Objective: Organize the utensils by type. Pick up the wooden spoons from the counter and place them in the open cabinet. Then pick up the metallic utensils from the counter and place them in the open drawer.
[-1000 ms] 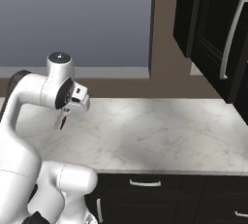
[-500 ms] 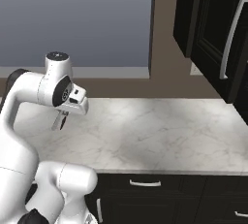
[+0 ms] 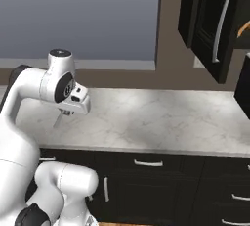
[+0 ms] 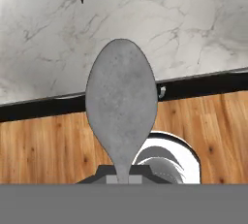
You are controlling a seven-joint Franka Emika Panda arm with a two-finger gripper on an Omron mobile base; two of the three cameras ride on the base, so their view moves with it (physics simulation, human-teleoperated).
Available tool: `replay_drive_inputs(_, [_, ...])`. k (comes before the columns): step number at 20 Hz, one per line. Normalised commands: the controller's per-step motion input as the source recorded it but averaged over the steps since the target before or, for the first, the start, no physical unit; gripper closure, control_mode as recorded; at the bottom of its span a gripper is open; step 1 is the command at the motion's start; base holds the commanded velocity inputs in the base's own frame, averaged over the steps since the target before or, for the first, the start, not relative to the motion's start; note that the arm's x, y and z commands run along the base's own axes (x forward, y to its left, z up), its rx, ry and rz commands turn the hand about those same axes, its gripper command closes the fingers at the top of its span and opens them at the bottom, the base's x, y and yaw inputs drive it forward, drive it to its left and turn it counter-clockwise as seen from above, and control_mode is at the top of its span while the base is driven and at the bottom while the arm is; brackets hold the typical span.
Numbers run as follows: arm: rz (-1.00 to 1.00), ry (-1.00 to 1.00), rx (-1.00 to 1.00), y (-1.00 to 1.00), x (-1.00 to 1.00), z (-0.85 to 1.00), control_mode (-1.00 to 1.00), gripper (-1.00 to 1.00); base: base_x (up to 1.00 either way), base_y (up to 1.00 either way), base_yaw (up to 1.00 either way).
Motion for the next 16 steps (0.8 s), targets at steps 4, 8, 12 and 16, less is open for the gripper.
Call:
replay_drive_inputs(4, [0.0, 0.0, 0.0, 0.0, 0.0, 0.0, 1.0, 1.0, -0.71, -0.32, 0.39])
replay_drive_inputs(8, [0.0, 0.0, 0.0, 0.0, 0.0, 0.0, 1.0, 1.0, -0.51, -0.26, 0.58])
replay_drive_inputs(12, [0.0, 0.0, 0.0, 0.0, 0.0, 0.0, 1.0, 1.0, -0.34, -0.17, 0.68])
replay_drive_inputs(16, [0.0, 0.0, 0.0, 0.0, 0.0, 0.0, 1.0, 1.0, -0.29, -0.21, 0.68])
